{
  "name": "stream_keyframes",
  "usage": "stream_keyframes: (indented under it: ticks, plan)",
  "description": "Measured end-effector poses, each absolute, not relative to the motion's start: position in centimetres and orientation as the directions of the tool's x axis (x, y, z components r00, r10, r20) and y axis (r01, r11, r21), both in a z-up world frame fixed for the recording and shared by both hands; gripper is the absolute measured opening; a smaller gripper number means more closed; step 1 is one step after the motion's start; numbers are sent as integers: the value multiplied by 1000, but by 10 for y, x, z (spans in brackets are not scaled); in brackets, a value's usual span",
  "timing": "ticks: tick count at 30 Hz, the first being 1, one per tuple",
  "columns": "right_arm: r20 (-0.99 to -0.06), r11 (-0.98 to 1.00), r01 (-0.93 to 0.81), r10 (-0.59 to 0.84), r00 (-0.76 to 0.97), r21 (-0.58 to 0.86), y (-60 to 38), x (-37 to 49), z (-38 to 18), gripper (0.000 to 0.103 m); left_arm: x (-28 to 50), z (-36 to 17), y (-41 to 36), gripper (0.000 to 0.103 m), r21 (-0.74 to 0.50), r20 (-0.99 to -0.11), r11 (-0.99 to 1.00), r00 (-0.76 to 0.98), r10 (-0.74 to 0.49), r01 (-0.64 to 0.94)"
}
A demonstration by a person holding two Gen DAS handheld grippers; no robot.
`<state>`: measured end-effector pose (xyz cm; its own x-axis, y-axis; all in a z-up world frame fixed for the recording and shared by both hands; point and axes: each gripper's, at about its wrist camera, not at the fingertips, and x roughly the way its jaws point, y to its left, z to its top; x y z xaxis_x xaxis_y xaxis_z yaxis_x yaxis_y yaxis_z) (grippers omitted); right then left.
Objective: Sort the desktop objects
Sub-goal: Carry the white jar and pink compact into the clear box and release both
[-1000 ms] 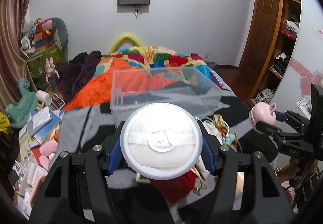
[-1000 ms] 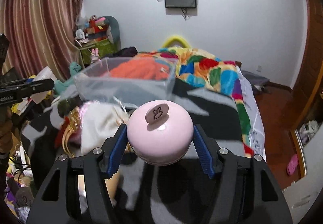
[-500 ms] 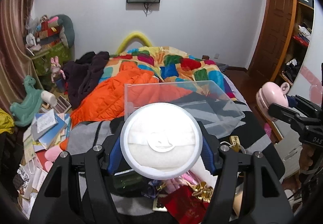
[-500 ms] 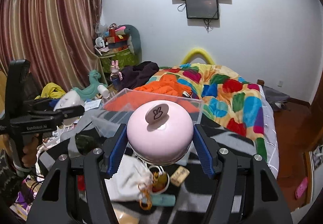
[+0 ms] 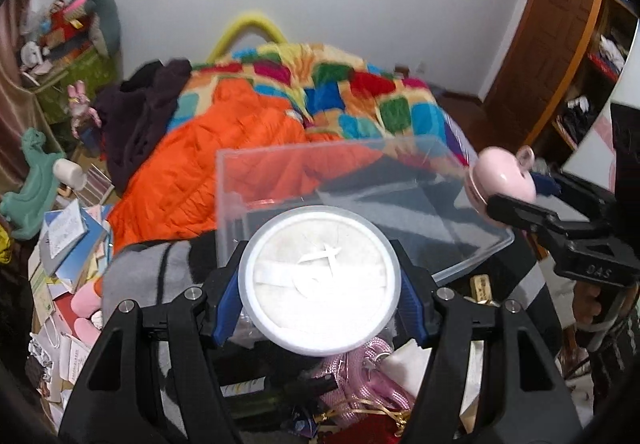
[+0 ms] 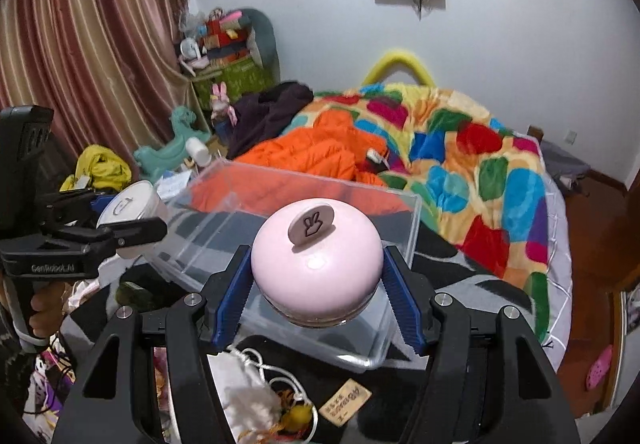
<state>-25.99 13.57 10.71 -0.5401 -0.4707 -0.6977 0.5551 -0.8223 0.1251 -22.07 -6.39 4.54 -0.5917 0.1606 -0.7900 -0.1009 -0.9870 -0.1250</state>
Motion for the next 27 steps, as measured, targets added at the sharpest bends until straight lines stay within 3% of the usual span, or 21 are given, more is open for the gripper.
stream_keyframes:
  ticks: [13, 21, 27]
  plan:
    - [-824, -808, 588, -353, -443, 30, 108, -295, 60, 60, -272, -2, -54, 65, -113, -893, -989, -427, 145, -100]
    - [-849, -791, 611, -312, -427, -17, 94, -299, 53, 60, -278, -11, -35, 65, 2, -898, -989, -435, 64, -149]
    - [-854, -793, 610, -312, -416, -8, 92, -299, 51, 60, -274, -13, -36, 68, -3, -895, -988, -441, 72, -155]
